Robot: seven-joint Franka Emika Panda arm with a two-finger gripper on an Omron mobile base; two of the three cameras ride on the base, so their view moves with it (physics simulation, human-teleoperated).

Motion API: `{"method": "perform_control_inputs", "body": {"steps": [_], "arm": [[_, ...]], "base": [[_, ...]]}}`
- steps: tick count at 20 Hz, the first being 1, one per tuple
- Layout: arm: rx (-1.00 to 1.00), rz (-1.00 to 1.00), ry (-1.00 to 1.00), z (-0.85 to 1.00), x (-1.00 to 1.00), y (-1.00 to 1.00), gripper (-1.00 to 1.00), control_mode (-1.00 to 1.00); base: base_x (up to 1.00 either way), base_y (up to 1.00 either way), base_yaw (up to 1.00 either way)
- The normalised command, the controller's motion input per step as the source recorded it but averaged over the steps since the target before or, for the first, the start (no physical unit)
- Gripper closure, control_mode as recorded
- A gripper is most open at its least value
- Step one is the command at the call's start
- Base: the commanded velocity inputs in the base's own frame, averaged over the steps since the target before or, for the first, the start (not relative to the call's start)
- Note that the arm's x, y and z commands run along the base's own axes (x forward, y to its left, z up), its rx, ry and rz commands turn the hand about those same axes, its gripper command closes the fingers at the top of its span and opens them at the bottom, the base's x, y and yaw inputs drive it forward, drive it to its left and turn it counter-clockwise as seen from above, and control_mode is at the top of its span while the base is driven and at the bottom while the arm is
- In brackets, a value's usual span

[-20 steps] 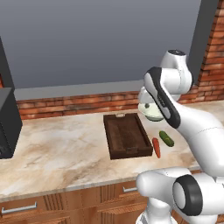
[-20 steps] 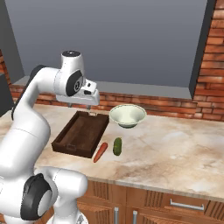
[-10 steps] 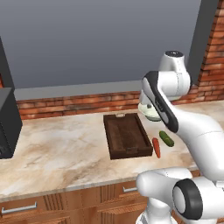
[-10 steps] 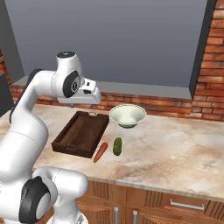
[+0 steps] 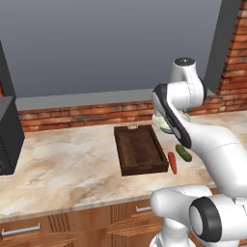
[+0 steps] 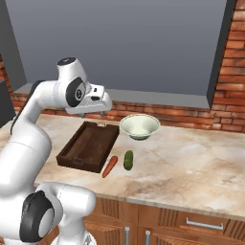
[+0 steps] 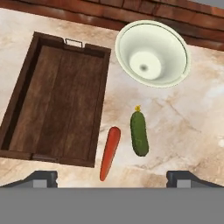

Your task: Place the two vegetables and bowl onto the tray for setting up a vegetable dip station.

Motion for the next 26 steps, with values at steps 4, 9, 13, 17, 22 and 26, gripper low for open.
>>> {"method": "perform_control_inputs", "body": {"steps": [4, 9, 13, 17, 22, 26], "arm": [[-0.12, 0.01, -0.01, -0.01, 0.12, -0.14, -1.00, -1.00], [-0.11, 0.03, 0.00, -0.01, 0.18, -0.17, -1.00, -1.00], [-0.10, 0.05, 0.00, -0.07, 0.18, -0.19, -1.00, -1.00], [-0.14, 0.08, 0.00, -0.32, 0.17, -0.07, -1.00, -1.00], [-0.15, 0.12, 0.00, -0.46, 0.21, 0.00, -1.00, -1.00], [-0.09, 0.11, 0.00, -0.34, 0.32, 0.00, -1.00, -1.00]], "base": [[0.00, 0.00, 0.00], [0.00, 0.00, 0.00], [0.00, 0.00, 0.00], [0.00, 0.00, 0.00], [0.00, 0.00, 0.00], [0.00, 0.00, 0.00]]}}
